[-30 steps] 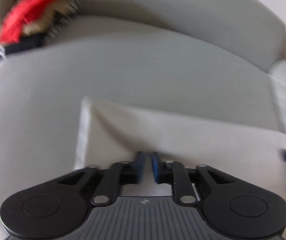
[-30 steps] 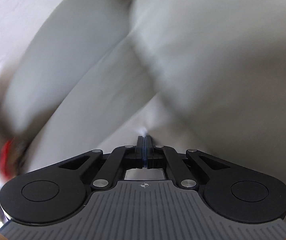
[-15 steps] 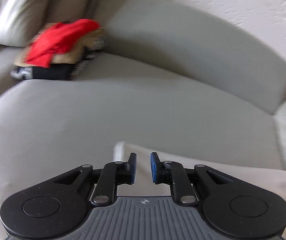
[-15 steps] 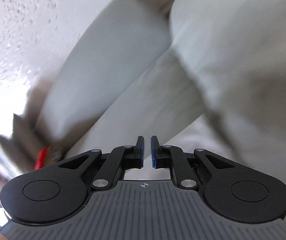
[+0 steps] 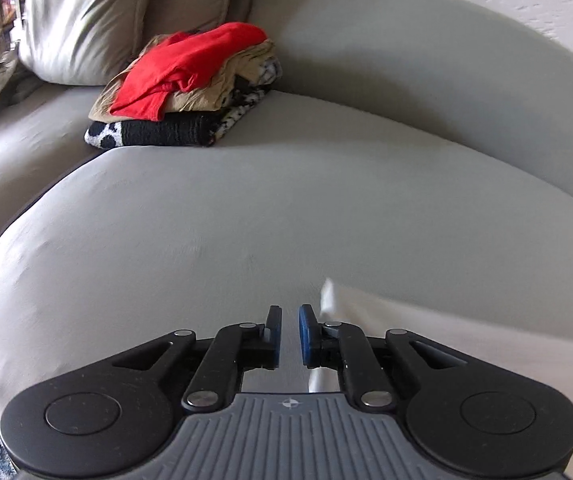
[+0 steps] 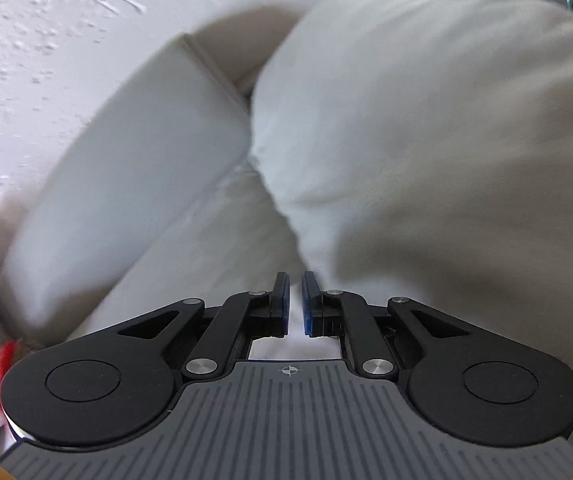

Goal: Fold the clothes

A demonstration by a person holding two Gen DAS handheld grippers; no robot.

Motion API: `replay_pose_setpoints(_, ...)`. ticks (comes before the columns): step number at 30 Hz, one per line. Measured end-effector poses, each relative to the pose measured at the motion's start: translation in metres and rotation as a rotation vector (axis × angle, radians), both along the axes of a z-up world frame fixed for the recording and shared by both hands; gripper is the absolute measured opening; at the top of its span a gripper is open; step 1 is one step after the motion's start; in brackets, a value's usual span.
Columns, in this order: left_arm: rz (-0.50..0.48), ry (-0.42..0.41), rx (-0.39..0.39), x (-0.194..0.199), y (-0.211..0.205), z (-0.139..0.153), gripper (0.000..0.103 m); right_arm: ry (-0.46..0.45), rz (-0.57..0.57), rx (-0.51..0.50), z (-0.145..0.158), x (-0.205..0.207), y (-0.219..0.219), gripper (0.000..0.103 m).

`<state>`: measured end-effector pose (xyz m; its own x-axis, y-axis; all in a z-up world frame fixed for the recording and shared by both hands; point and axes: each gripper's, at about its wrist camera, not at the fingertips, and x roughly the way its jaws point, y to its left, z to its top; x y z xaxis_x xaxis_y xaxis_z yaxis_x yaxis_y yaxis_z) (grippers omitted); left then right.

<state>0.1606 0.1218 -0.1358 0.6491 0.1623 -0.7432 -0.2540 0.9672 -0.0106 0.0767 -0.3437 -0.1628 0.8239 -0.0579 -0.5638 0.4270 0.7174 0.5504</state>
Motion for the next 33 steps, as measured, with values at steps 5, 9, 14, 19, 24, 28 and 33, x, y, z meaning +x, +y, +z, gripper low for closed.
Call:
replay_pose_setpoints(5, -0.133, 0.023, 0.012, -0.052, -0.021, 0.013, 0.032, 0.036, 0.119, -0.042, 0.035, -0.06, 0.023, 0.022)
replay_pose_setpoints(9, -0.241, 0.044, 0.026, -0.093, -0.039, 0.023, 0.041, 0.121, 0.279, -0.163, 0.044, -0.081, 0.055, 0.035)
replay_pose_setpoints(14, -0.349, 0.039, 0.169, -0.125, -0.072, 0.0, 0.042, 0.15, 0.398, -0.298, 0.041, -0.112, 0.1, 0.035)
replay_pose_setpoints(19, -0.344, 0.039, 0.244, -0.138, -0.085, -0.019, 0.042, 0.222, 0.477, -0.433, 0.025, -0.105, 0.122, 0.034)
replay_pose_setpoints(24, -0.379, 0.099, 0.222, -0.156, -0.083, -0.017, 0.042, 0.321, 0.48, -0.389, 0.024, -0.129, 0.104, 0.035)
replay_pose_setpoints(28, -0.381, 0.176, 0.14, -0.166, -0.07, -0.012, 0.042, 0.417, 0.429, -0.183, 0.02, -0.157, 0.072, 0.035)
replay_pose_setpoints(33, -0.376, 0.17, 0.084, -0.177, -0.074, 0.002, 0.046, 0.291, 0.315, 0.032, 0.023, -0.174, 0.045, 0.051)
